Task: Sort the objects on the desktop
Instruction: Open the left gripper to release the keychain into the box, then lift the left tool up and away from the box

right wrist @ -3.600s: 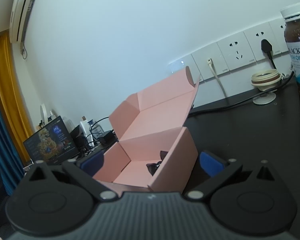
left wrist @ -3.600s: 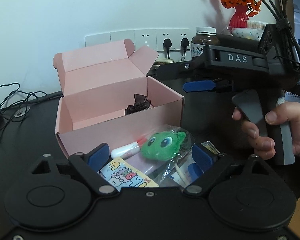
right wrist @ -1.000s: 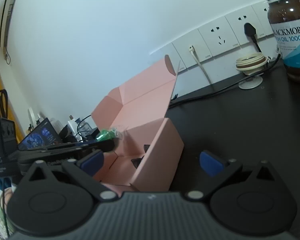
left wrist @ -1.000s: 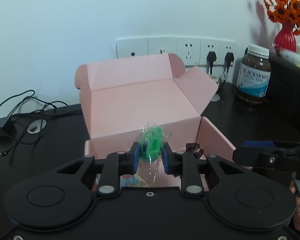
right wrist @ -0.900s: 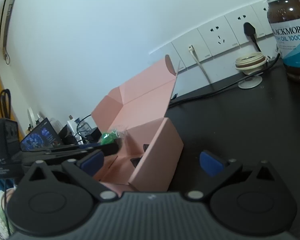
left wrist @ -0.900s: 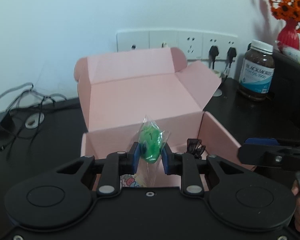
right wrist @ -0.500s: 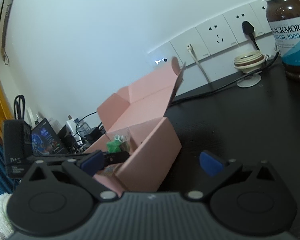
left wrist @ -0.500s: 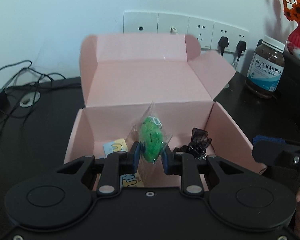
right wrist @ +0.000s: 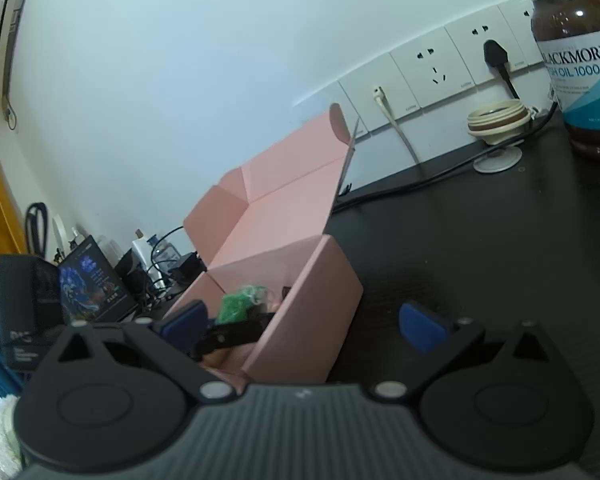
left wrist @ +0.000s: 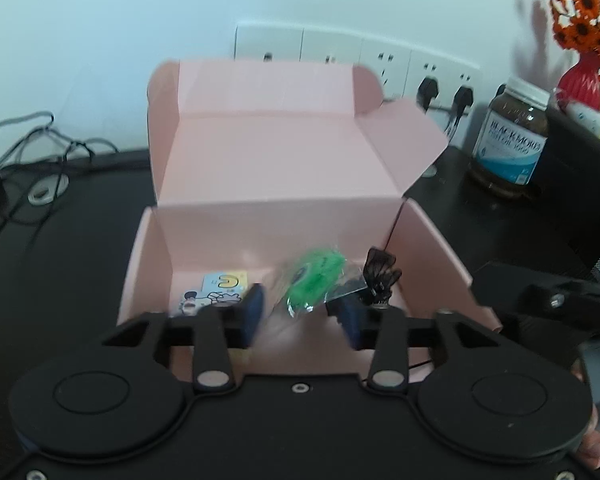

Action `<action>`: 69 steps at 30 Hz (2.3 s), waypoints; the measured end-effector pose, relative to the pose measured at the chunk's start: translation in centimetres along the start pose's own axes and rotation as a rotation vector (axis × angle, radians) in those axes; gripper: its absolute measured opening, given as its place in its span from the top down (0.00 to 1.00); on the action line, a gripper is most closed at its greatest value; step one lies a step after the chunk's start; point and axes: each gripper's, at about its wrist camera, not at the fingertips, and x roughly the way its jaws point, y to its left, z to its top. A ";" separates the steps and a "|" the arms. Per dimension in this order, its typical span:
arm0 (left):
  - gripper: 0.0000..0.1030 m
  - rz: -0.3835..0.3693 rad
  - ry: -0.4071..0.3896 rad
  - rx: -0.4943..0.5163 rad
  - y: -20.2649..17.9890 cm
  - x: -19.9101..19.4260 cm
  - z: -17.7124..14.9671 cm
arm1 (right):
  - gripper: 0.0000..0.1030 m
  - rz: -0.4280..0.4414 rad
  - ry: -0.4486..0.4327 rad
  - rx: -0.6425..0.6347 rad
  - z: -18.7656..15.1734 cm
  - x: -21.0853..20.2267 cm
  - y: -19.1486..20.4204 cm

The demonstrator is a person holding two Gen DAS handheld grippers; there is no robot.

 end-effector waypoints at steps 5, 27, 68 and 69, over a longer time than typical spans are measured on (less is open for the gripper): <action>0.35 0.010 -0.061 0.037 -0.4 -1.5 0.6 | 0.01 0.002 0.000 0.004 0.0 -0.1 -0.1; 0.19 0.134 -0.085 -0.080 6.3 -3.1 -0.9 | 0.01 0.000 0.008 0.009 0.0 0.0 -0.1; 0.00 -0.080 -0.257 -0.022 7.1 -7.1 -3.0 | 0.01 -0.004 0.028 -0.002 0.0 0.3 -0.2; 0.00 -0.088 -0.266 -0.012 7.3 -7.3 -3.2 | 0.01 -0.004 0.029 -0.007 0.0 0.4 -0.1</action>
